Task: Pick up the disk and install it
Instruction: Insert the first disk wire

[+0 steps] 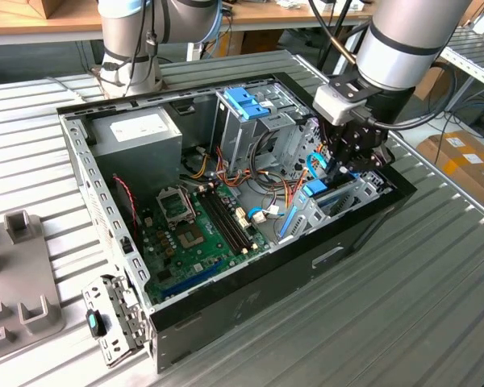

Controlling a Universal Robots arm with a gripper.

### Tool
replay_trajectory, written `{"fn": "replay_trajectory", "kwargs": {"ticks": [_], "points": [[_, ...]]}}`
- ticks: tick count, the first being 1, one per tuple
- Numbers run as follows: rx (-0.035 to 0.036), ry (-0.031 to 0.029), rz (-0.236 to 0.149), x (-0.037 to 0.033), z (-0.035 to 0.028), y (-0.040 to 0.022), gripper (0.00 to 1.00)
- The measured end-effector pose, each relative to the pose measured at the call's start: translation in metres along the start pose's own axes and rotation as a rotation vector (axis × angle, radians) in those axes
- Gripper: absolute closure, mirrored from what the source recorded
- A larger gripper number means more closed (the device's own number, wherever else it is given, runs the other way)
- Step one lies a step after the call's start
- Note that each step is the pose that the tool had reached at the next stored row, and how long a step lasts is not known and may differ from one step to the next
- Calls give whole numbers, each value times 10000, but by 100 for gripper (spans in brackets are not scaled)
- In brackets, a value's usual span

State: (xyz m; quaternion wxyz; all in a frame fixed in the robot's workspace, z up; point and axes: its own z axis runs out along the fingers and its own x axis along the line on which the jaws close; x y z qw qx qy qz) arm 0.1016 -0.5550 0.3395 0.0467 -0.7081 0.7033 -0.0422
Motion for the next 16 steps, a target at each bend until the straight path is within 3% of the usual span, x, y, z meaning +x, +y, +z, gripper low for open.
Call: {"fn": "replay_trajectory", "kwargs": {"ticks": [4,9,16], "points": [[-1,6,-1,0,-3,-1,58],[-1,6,-1,0,-5,-1,58],[-1,8,-1,-2,-136,-17,58]]}}
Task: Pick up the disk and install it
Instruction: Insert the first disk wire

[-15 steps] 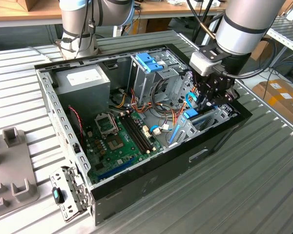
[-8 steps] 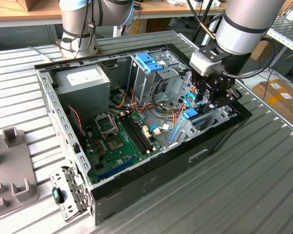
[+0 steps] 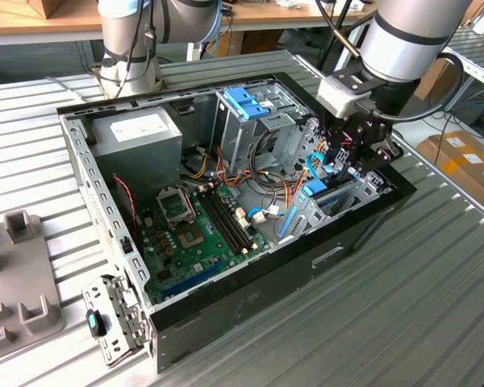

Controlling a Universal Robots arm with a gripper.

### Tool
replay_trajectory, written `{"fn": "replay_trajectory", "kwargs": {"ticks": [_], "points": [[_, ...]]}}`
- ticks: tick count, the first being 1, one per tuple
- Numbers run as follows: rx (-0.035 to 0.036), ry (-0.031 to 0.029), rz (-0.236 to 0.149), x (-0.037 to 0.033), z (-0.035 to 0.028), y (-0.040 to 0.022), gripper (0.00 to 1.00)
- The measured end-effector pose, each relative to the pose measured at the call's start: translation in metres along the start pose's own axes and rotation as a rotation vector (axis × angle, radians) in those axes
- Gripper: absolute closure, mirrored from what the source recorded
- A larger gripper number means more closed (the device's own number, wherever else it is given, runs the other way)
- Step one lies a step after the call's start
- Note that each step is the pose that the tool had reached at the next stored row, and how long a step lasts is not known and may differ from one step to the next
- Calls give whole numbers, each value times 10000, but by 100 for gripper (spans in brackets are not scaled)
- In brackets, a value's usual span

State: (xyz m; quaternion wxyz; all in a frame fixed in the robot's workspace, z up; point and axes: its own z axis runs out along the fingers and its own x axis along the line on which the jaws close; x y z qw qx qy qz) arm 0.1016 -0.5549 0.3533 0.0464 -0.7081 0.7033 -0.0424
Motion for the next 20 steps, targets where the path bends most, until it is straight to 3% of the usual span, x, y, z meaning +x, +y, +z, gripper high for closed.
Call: {"fn": "replay_trajectory", "kwargs": {"ticks": [3,10,12,14,15,16,17,20], "points": [[0,-1,0,0,-42,-6,58],[-19,-1,-1,-1,-44,-8,58],[-189,0,0,-1,-44,-8,58],[-501,-3,3,0,-40,-10,58],[-782,-4,4,0,-37,-13,58],[-922,-5,6,0,-36,-13,58],[-1003,-6,5,-1,-36,-14,58],[-1043,-5,8,0,-36,-14,58]]}}
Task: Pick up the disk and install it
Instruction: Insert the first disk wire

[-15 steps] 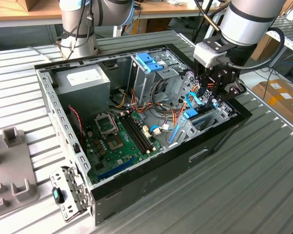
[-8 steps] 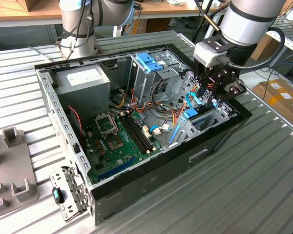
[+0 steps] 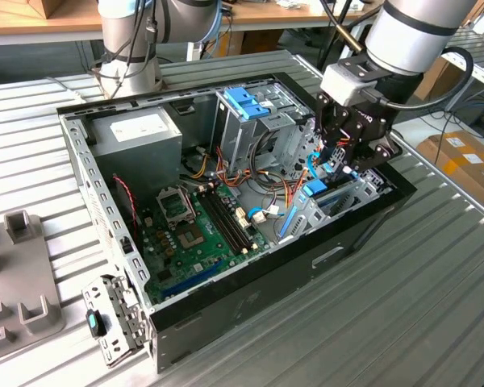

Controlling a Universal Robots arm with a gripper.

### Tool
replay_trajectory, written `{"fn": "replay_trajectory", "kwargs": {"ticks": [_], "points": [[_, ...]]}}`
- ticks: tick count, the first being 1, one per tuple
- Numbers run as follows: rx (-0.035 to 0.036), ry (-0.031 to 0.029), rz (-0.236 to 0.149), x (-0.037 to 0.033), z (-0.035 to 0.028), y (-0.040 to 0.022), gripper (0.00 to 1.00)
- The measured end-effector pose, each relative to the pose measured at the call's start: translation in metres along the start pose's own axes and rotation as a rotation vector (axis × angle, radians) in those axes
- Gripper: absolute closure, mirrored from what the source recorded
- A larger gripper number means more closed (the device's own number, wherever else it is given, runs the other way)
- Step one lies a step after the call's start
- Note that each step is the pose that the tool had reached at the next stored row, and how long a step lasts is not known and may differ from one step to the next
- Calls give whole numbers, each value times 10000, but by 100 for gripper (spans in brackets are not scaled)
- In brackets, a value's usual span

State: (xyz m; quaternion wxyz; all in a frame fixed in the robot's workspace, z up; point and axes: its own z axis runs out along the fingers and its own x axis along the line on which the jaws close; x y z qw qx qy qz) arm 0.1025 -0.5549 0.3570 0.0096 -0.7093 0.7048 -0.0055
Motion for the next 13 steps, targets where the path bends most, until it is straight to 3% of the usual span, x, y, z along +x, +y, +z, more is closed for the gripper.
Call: {"fn": "replay_trajectory", "kwargs": {"ticks": [9,13], "points": [[-34,0,-1,0,1,-71,58],[-46,0,19,1,4,-147,58]]}}
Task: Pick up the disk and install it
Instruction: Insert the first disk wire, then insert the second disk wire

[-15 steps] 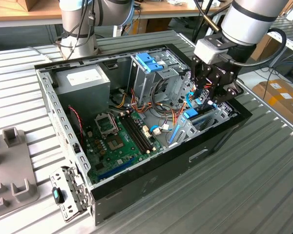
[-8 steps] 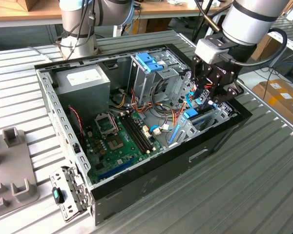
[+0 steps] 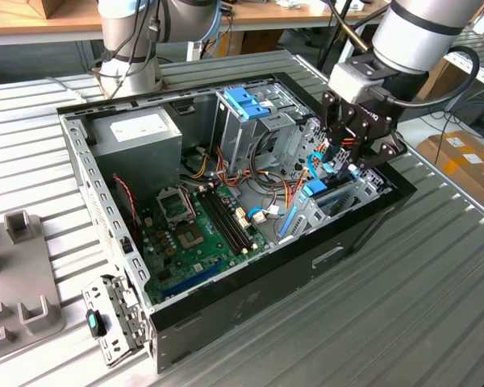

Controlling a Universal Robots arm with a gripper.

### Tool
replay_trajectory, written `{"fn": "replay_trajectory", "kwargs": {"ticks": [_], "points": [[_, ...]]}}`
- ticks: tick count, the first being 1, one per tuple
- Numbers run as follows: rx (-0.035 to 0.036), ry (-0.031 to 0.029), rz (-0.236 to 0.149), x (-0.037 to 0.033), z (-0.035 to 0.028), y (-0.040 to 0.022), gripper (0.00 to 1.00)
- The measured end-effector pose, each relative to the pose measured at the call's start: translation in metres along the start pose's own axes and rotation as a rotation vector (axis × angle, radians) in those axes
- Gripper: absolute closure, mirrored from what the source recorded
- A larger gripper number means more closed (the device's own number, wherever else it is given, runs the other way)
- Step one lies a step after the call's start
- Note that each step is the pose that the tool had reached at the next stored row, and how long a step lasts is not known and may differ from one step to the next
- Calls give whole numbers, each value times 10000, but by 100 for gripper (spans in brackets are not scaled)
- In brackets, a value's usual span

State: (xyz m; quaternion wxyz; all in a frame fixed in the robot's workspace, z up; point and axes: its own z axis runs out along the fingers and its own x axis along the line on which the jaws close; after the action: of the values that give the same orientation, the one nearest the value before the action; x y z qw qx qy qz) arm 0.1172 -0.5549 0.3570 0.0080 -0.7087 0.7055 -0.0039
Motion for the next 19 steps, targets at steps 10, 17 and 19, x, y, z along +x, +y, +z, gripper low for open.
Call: {"fn": "replay_trajectory", "kwargs": {"ticks": [10,17,19], "points": [[-16,0,10,0,3,-122,58],[-16,0,-9,0,2,-124,58],[-16,7,-28,0,-14,-124,58]]}}
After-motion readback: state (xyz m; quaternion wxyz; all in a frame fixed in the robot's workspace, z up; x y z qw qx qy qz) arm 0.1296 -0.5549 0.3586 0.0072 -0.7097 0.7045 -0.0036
